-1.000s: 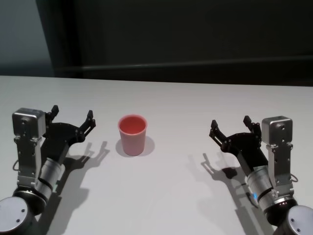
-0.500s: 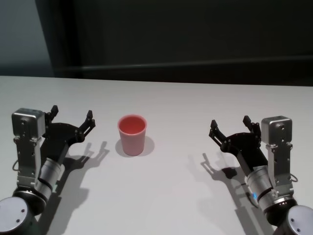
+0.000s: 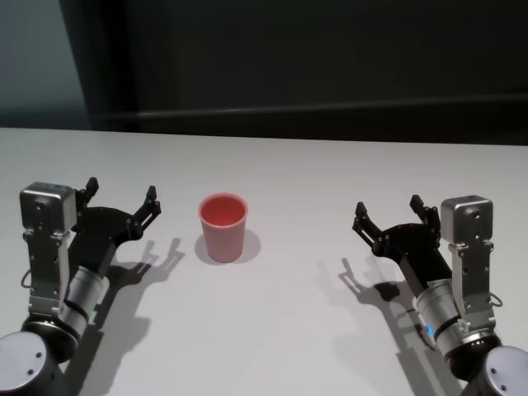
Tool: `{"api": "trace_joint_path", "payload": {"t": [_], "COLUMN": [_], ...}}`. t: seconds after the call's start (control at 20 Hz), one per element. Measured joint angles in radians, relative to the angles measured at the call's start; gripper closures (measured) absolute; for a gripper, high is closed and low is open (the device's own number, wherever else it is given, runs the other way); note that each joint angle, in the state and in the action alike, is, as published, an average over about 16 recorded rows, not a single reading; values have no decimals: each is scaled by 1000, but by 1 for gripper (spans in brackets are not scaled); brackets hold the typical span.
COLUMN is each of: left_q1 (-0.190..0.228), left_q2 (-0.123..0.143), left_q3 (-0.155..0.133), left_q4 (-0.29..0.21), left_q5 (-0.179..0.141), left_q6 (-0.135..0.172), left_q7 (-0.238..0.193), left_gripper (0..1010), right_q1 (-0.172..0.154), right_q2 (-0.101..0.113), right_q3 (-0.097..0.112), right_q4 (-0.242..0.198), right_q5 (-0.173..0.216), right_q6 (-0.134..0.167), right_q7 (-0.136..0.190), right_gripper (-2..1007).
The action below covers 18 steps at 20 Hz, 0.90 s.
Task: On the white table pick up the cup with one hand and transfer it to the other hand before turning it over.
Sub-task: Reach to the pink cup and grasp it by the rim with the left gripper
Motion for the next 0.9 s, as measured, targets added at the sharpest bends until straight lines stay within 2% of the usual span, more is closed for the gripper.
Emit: {"api": "trace_joint_path", "payload": {"t": [0.9], "left_q1": [0], "left_q2": [0], "left_q3": [0], "left_q4": [0], "left_q5": [0], "left_q6": [0], "left_q7": [0], "left_gripper": [7], "right_q1": [0], "right_q2": [0], "right_q3": [0], "right_q4": [0], "right_q5": [0], "right_q6": [0], "right_q7": [0], "right_gripper": [5]}}
